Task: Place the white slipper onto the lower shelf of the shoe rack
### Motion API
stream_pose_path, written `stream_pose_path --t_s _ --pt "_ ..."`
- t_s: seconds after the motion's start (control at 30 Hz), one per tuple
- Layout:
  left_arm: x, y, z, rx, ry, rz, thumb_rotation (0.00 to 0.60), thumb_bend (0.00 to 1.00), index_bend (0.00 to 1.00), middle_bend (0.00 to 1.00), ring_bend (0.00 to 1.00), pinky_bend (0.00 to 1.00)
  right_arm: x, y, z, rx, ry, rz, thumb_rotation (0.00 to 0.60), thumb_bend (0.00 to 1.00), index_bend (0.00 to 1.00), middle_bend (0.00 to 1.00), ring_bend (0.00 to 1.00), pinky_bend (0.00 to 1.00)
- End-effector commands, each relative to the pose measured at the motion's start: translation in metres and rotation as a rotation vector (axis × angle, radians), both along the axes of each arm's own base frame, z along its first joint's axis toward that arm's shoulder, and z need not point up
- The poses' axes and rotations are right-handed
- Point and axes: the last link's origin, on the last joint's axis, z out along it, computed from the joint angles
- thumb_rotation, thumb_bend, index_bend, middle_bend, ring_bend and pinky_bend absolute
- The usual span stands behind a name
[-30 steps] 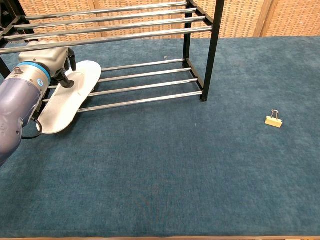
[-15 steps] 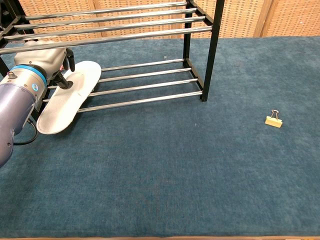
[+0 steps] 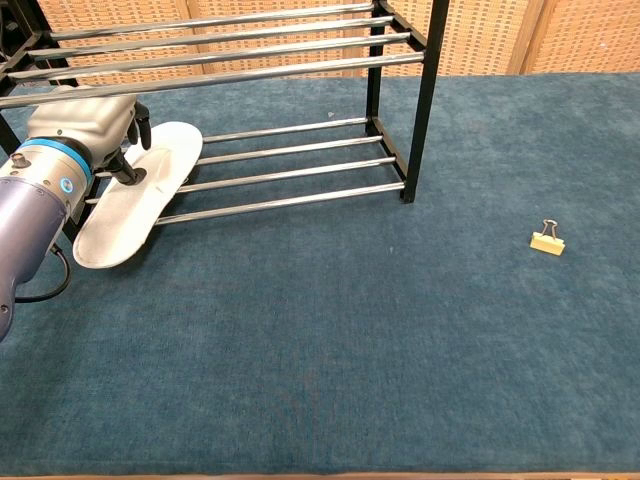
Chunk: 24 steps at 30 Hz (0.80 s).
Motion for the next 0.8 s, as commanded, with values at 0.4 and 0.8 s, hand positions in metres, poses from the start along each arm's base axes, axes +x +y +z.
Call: stream_pose_path --t_s 0.4,0.8 --pt "-0.002 -0.008 0.001 -0.006 0.03 -0.025 0.6 0.29 0.48 0.4 0.36 0.61 0.0 0.001 0.0 0.004 0.0 -0.003 0.6 0.0 0.0 0.0 0.0 0.0" --pt "-0.003 -0.014 0.0 -0.009 0.041 -0.044 0.6 0.3 0.48 0.4 0.36 0.61 0.001 0.0 0.0 0.004 -0.004 -0.007 0.6 0.0 0.0 0.0 0.0 0.0"
